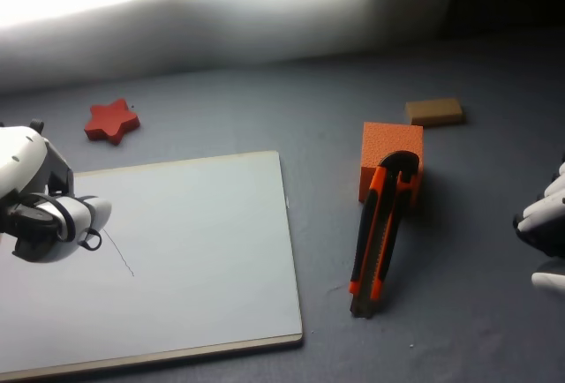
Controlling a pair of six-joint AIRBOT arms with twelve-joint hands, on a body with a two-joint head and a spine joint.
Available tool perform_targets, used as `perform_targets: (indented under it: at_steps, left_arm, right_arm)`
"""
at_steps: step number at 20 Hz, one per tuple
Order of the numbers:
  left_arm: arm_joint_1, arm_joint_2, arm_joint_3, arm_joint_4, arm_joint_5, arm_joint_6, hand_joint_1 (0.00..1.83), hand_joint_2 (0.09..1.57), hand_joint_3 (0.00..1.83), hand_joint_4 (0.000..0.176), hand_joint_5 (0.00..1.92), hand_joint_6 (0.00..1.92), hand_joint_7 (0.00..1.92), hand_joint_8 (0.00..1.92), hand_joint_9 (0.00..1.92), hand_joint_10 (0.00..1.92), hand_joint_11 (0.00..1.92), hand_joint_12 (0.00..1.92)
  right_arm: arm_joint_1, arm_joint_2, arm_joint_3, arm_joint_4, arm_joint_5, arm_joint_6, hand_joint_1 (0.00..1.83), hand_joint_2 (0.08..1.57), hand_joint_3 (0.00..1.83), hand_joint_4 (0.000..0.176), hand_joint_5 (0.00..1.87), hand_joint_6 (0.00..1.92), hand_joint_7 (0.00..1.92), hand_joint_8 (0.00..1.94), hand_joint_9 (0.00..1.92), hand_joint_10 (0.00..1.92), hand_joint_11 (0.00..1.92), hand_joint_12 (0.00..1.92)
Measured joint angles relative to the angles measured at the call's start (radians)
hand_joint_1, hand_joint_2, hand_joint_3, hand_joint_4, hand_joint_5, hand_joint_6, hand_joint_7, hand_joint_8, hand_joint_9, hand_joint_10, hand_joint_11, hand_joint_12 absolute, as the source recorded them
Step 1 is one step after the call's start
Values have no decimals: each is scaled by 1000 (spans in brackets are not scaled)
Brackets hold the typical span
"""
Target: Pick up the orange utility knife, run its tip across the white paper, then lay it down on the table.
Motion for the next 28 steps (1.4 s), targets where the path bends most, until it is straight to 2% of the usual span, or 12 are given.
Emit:
perform_targets:
  at_steps: [1, 2, 3, 5, 12, 14, 15, 16, 21, 23, 25, 28]
  left_arm:
    - [0, 0, -1, 3, 0, 0, 108, 1145, 228, 11, 0, 61, 38, 58, 12, 94, 0, 356]
    - [0, 0, -2, -5, 3, -1, 95, 1245, 29, 12, 17, 7, 51, 0, 40, 20, 0, 364]
    - [0, -2, -4, -3, 1, -1, 85, 1251, 21, 12, 15, 4, 51, 0, 47, 17, 0, 398]
    - [-2, -4, -10, 15, -1, -1, 89, 1253, 5, 14, 29, 7, 50, 6, 46, 9, 0, 380]
    - [29, -4, -26, 14, -12, -11, 118, 1253, 1, 10, 47, 5, 75, 1, 83, 11, 0, 482]
    - [59, -4, -29, 25, -12, -66, 84, 1256, 2, 15, 27, 6, 65, 2, 59, 2, 0, 402]
    - [63, -4, -32, 31, -13, -79, 73, 1258, 1, 14, 33, 7, 72, 3, 66, 5, 0, 415]
    - [62, -4, -36, 51, -12, -81, 69, 1260, 1, 13, 35, 6, 73, 2, 69, 5, 0, 443]
    - [76, -11, -43, 78, -14, -84, 102, 1263, 0, 4, 16, 4, 52, 3, 52, 5, 0, 394]
    - [81, -13, -44, 71, -6, -98, 100, 1264, 0, 5, 12, 1, 47, 0, 45, 1, 0, 372]
    - [81, -13, -43, 72, -10, -99, 98, 1258, 0, 8, 26, 4, 65, 2, 64, 6, 0, 468]
    - [84, -27, -27, 76, -10, -107, 105, 1261, 0, 6, 38, 5, 79, 4, 71, 7, 0, 413]
  right_arm:
    - [-1, 0, 0, -1, 0, -3, 77, 1075, 223, 0, 79, 129, 144, 86, 84, 166, 0, 554]
    - [-1, 0, 0, 0, -5, -4, 121, 1187, 20, 0, 106, 21, 159, 2, 122, 39, 0, 525]
    - [-1, 0, 0, -1, -3, -7, 122, 1191, 14, 0, 112, 18, 156, 0, 127, 33, 0, 502]
    - [-1, -1, 0, 2, 16, -22, 122, 1177, 0, 0, 133, 12, 184, 6, 159, 24, 0, 647]
    - [-3, -5, 1, -24, 50, -41, 173, 1165, 0, 0, 43, 0, 122, 0, 128, 3, 0, 559]
    - [14, -37, 21, -96, 35, -14, 849, 1106, 0, 0, 1, 0, 37, 0, 55, 2, 0, 351]
    - [19, -72, 35, -130, 14, -12, 1096, 1055, 0, 0, 0, 0, 0, 0, 5, 1, 0, 24]
    - [19, -102, 51, -154, -2, -8, 1108, 1057, 0, 0, 0, 0, 0, 0, 0, 0, 0, 4]
    - [115, -235, 198, -364, -161, 127, 1190, 1061, 0, 0, 0, 0, 0, 0, 0, 0, 0, 0]
    - [176, -285, 237, -423, -274, 240, 1182, 1061, 0, 0, 0, 0, 0, 0, 0, 0, 0, 0]
    - [226, -335, 276, -581, -341, 417, 1150, 1066, 0, 0, 0, 0, 0, 0, 0, 0, 0, 0]
    - [293, -385, 322, -775, -353, 568, 1108, 1096, 0, 0, 0, 0, 0, 0, 0, 0, 0, 0]
